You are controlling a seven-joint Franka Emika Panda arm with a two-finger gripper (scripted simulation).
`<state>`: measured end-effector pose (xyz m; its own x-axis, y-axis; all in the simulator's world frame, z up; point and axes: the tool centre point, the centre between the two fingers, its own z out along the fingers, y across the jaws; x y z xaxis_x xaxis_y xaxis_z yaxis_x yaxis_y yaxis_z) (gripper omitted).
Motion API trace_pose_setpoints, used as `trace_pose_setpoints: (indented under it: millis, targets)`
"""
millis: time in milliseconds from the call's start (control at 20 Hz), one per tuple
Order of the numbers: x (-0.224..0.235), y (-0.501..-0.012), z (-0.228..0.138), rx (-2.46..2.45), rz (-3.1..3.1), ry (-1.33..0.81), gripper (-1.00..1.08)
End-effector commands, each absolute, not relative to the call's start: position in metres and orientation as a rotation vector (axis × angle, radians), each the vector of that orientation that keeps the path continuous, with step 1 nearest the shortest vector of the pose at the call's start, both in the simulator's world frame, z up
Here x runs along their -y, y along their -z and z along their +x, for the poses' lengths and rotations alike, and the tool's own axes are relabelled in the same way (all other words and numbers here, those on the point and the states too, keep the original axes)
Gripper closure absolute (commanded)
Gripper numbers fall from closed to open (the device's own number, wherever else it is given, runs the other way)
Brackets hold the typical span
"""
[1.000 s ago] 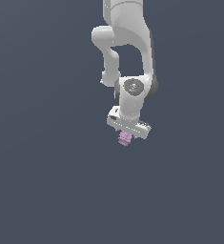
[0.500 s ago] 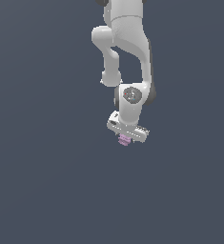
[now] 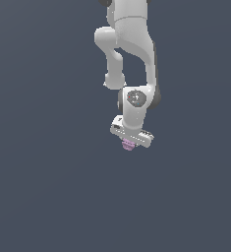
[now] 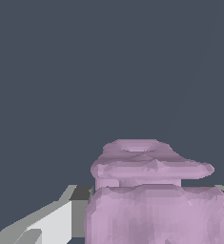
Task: Pick up the object and move it to a goal position.
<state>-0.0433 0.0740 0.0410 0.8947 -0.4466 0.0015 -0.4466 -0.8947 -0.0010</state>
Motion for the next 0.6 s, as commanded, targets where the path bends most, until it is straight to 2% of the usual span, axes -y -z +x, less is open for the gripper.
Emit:
trace_pose_setpoints:
  millis: [0, 550]
  targets:
    - [-0.074, -0.041, -0.043, -0.721, -3.057, 0.002, 1.08]
    - [-0.095, -0.047, -0.024, -0.721, -3.057, 0.002, 1.08]
